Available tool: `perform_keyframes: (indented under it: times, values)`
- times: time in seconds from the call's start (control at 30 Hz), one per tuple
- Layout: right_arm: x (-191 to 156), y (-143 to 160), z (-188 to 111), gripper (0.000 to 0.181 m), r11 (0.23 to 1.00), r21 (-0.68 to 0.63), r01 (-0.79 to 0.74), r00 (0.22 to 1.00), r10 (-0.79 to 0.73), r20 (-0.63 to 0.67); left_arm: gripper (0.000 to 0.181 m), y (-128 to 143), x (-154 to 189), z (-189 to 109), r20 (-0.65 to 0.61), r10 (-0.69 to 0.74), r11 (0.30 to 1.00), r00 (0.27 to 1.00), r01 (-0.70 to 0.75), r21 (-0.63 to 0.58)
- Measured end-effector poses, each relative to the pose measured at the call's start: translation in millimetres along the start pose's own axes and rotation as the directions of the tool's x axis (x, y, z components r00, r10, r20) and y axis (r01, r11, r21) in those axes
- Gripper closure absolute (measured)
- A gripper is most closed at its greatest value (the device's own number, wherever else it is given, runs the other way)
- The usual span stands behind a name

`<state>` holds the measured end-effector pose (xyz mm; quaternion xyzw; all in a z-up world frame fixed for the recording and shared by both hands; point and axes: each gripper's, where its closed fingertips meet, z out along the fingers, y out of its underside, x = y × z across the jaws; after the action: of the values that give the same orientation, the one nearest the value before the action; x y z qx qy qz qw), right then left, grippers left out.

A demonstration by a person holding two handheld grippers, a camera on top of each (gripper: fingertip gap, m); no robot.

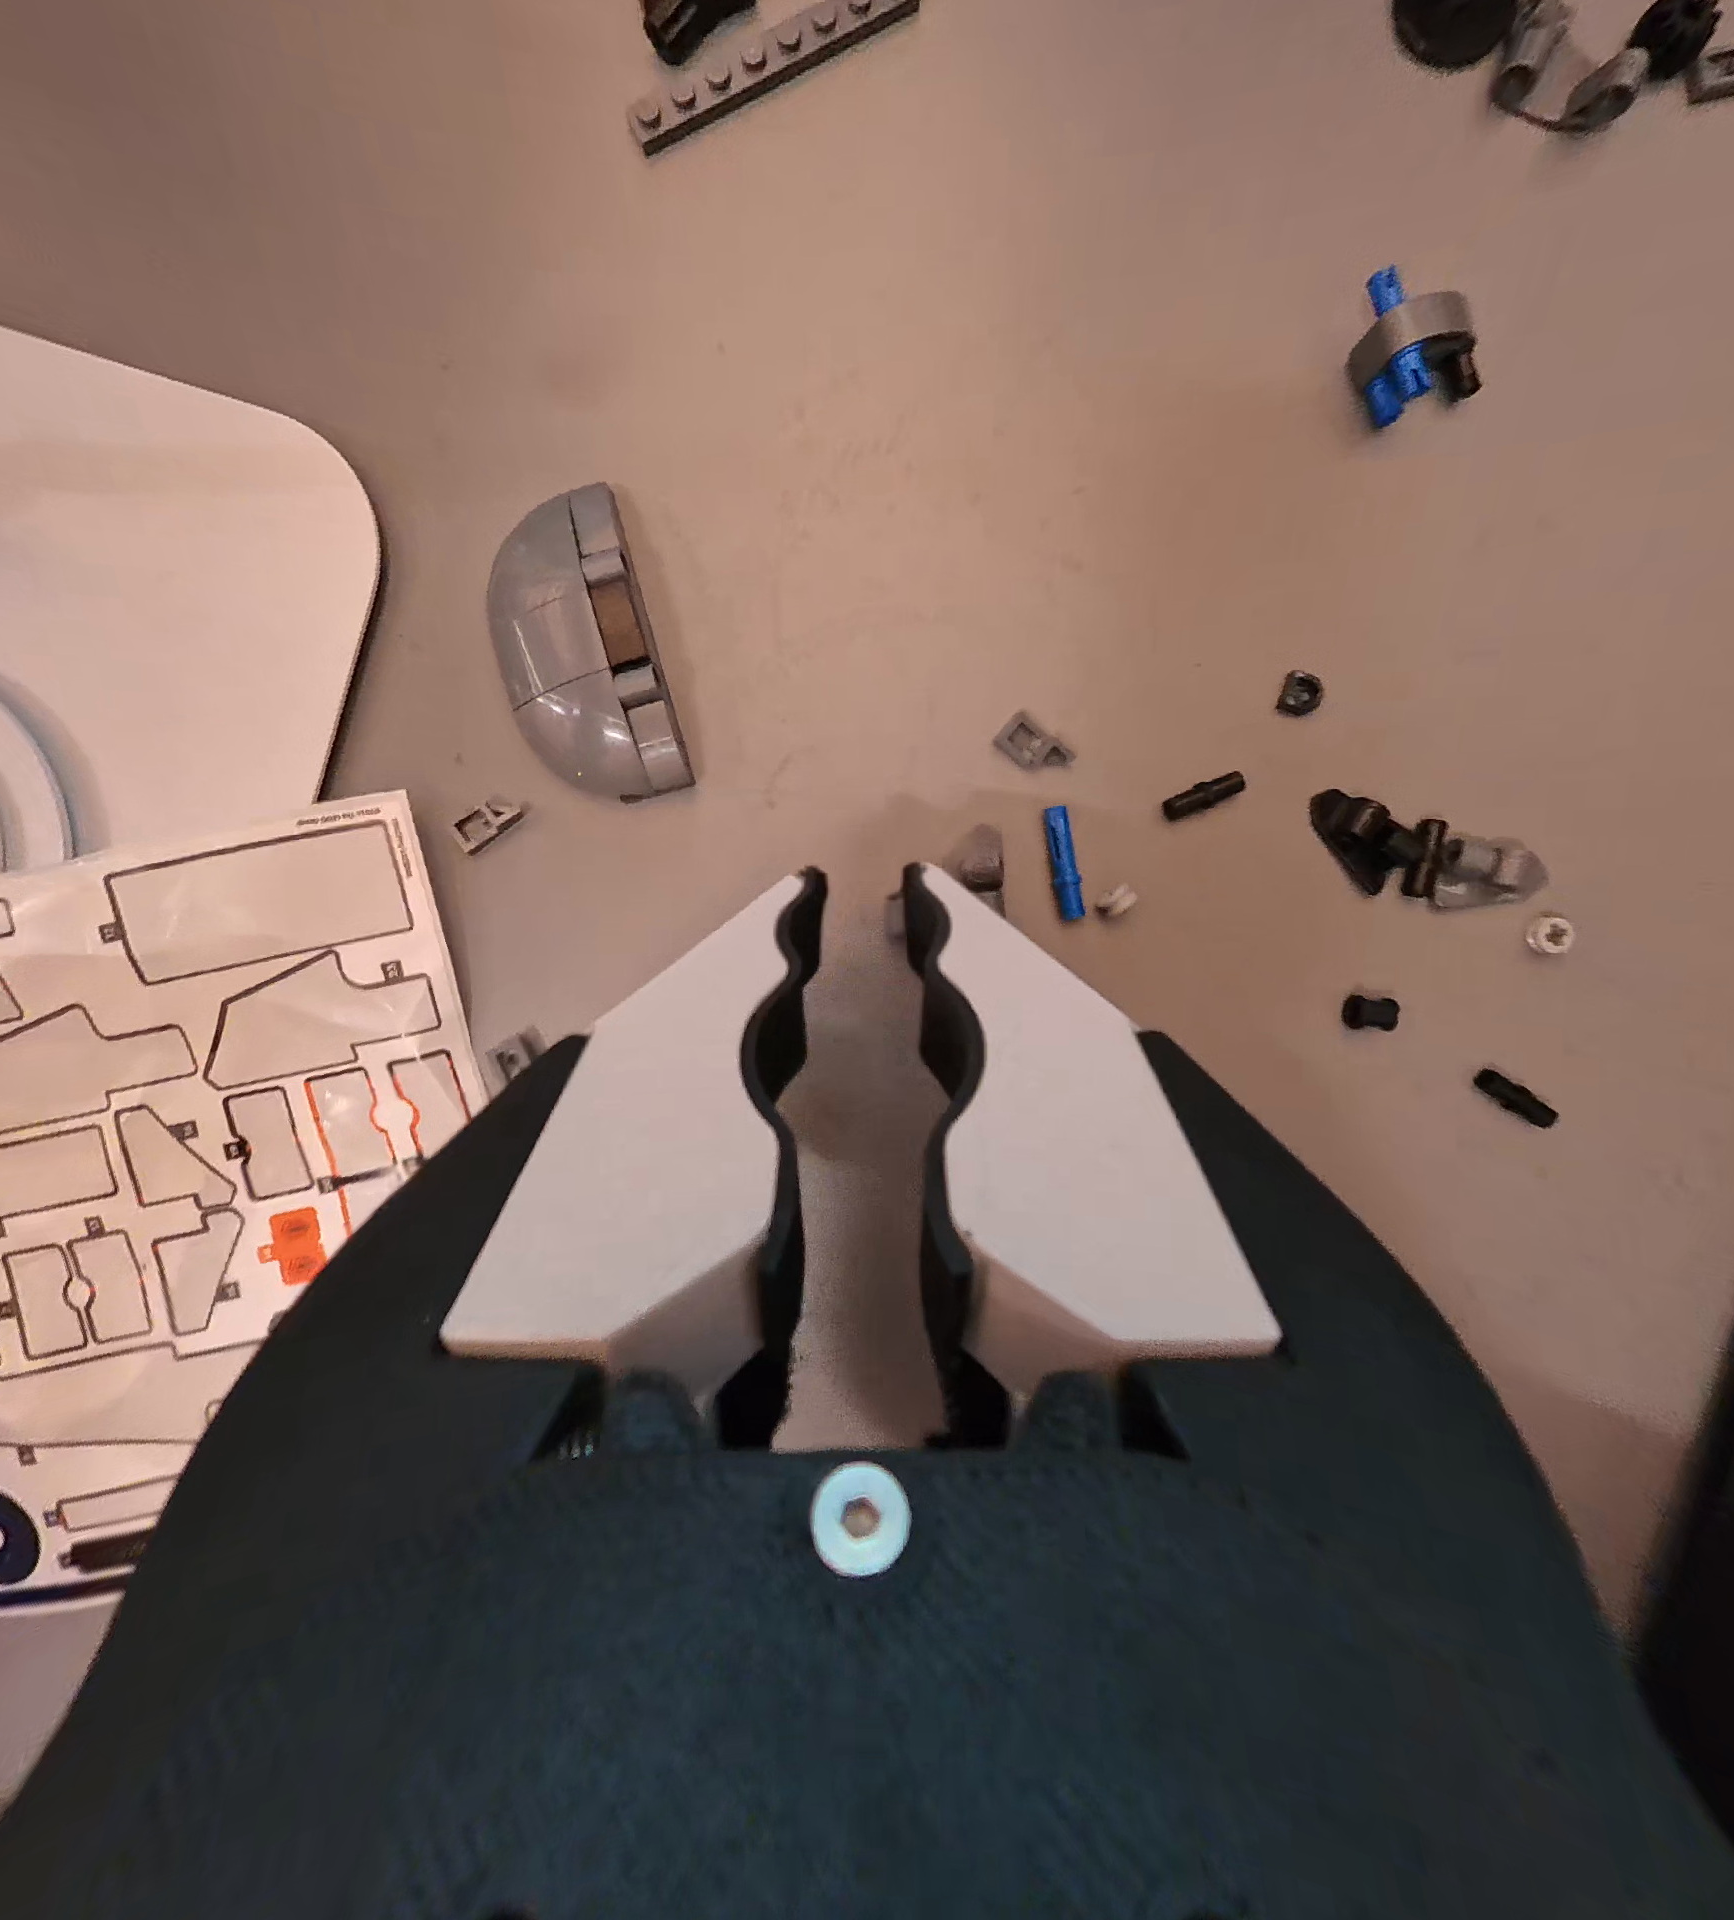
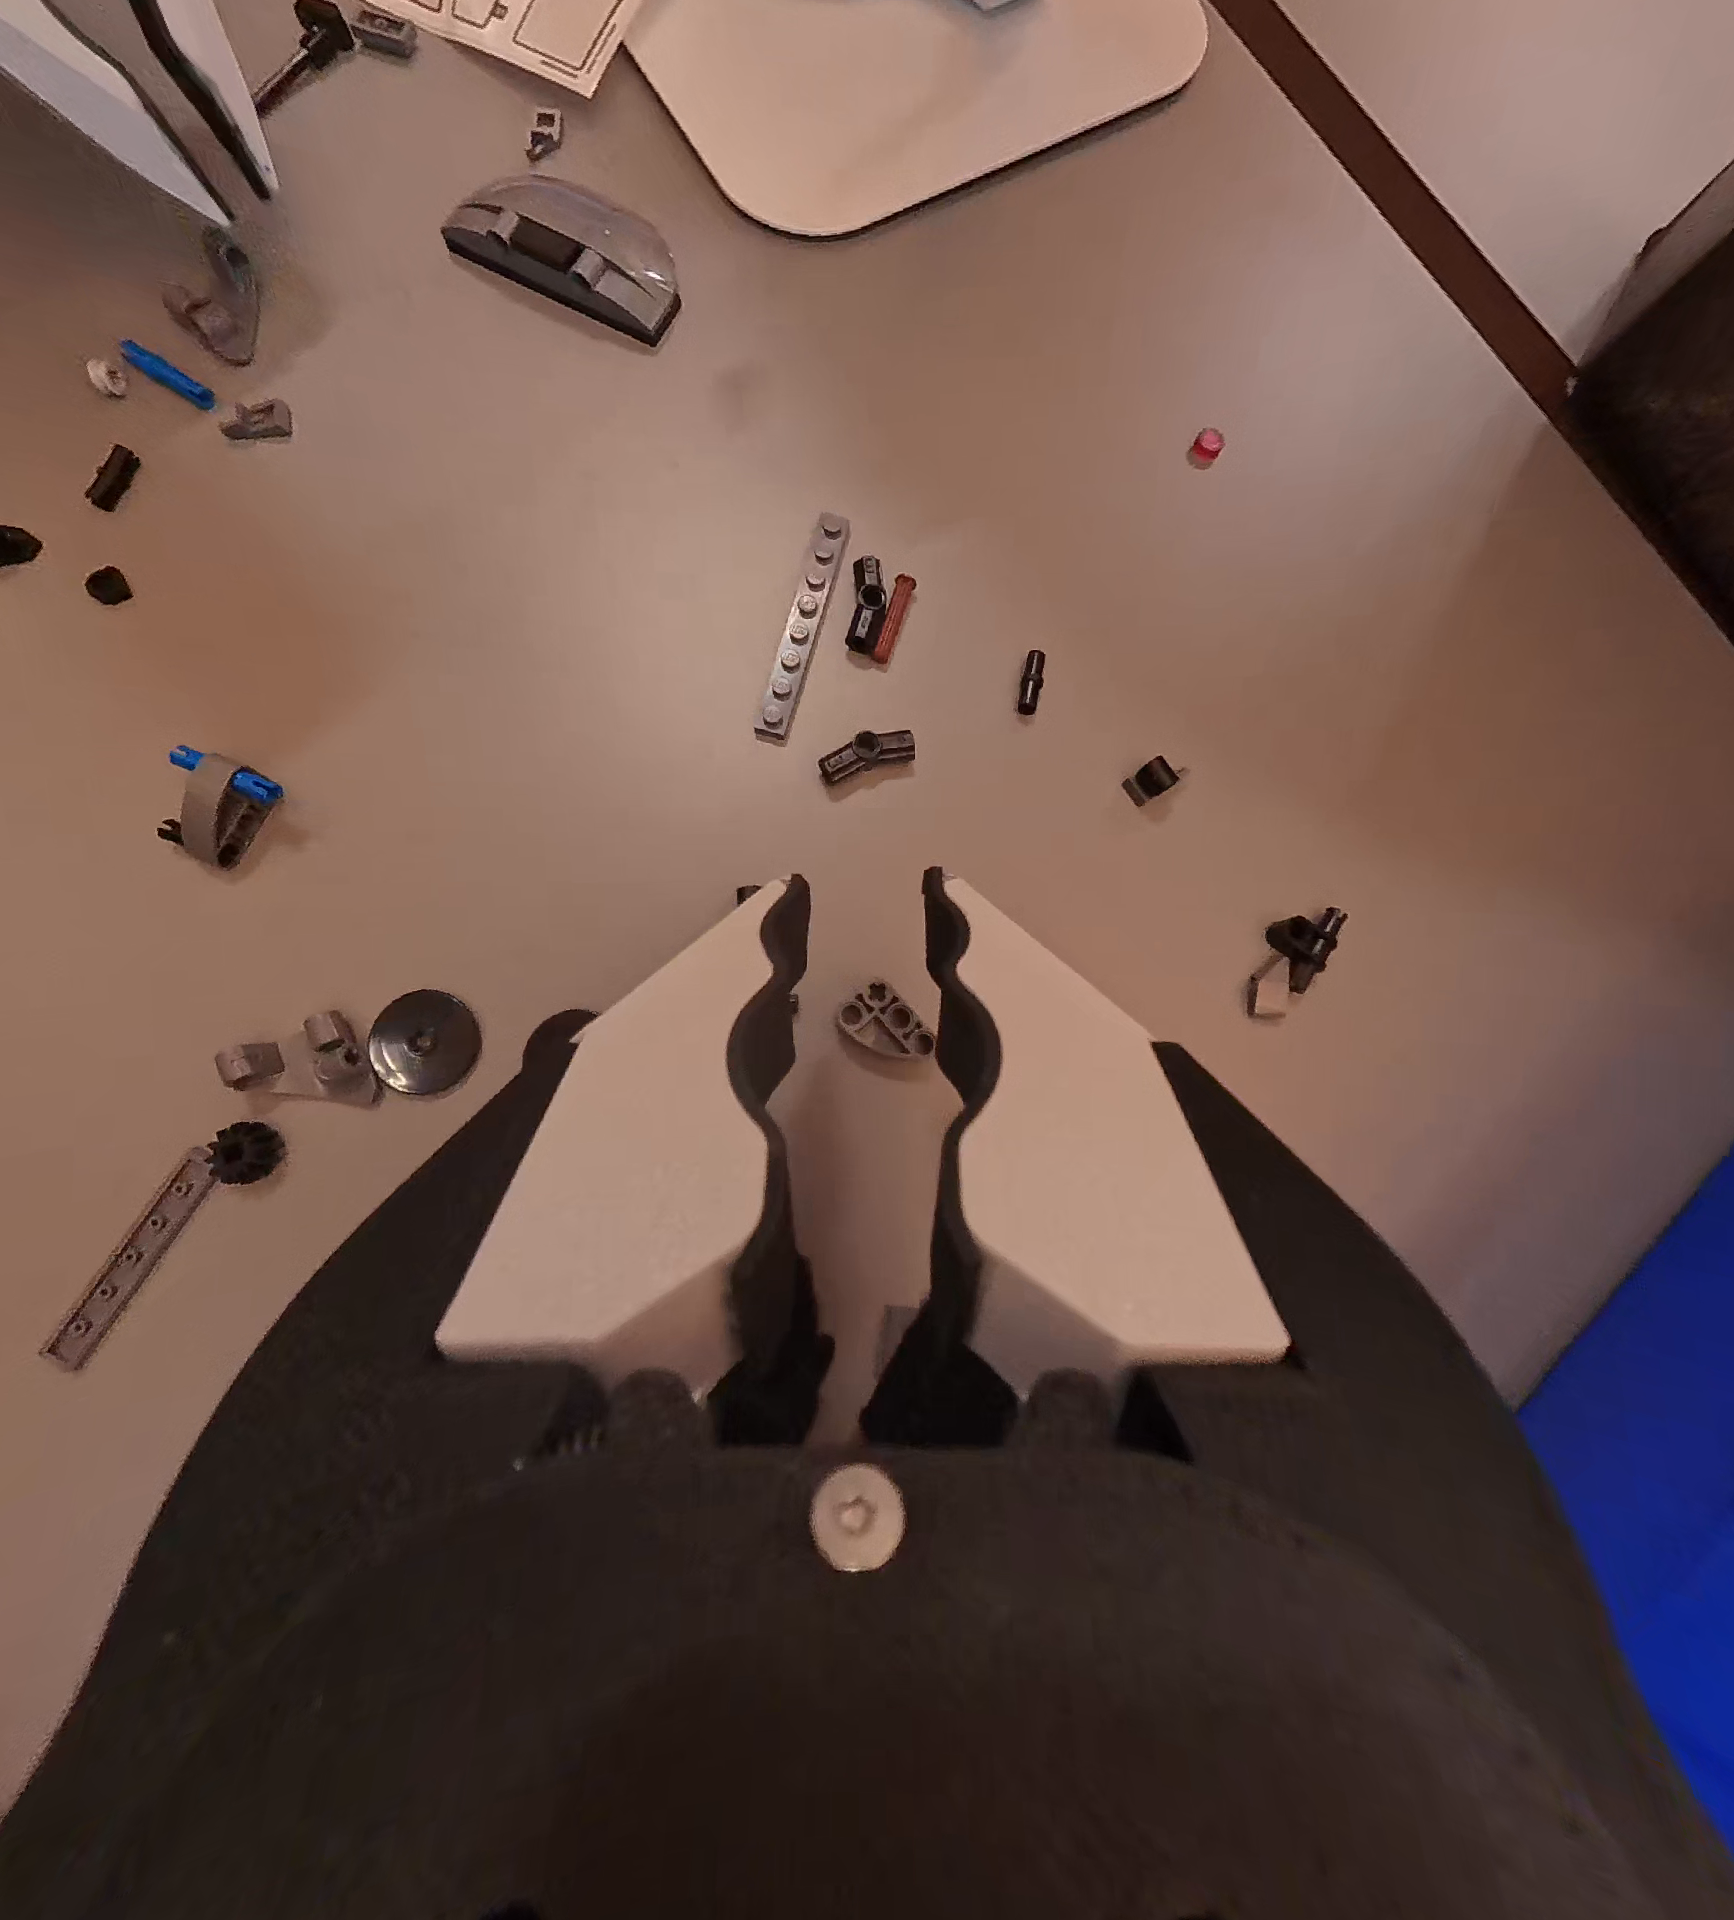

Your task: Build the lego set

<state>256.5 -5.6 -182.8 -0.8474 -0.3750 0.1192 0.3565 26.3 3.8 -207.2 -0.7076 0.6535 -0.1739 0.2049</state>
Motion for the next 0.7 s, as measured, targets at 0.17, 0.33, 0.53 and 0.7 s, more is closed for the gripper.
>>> perform_keyframes:
  times: [0.17,0.33,0.53,0.7]
  values:
    - [-1,1,1,0.160,1.000,-0.005,0.000,1.000,0.000,0.006,0.149,7,11,1,-0.044,0.012,0.999,0.999,-0.013,-0.040]
    - [-2,1,2,0.161,1.000,-0.008,0.004,1.000,-0.004,0.010,0.159,13,14,15,-0.056,0.037,0.994,0.998,-0.042,-0.096]
    - [-4,-1,1,0.161,1.000,0.001,0.011,1.000,-0.011,0.011,0.159,8,13,16,-0.051,0.047,0.996,0.998,-0.051,-0.077]
    - [-19,-13,0,0.161,0.997,0.053,0.050,0.997,-0.053,0.060,0.159,-20,19,5,-0.076,0.045,0.997,0.996,-0.040,0.073]
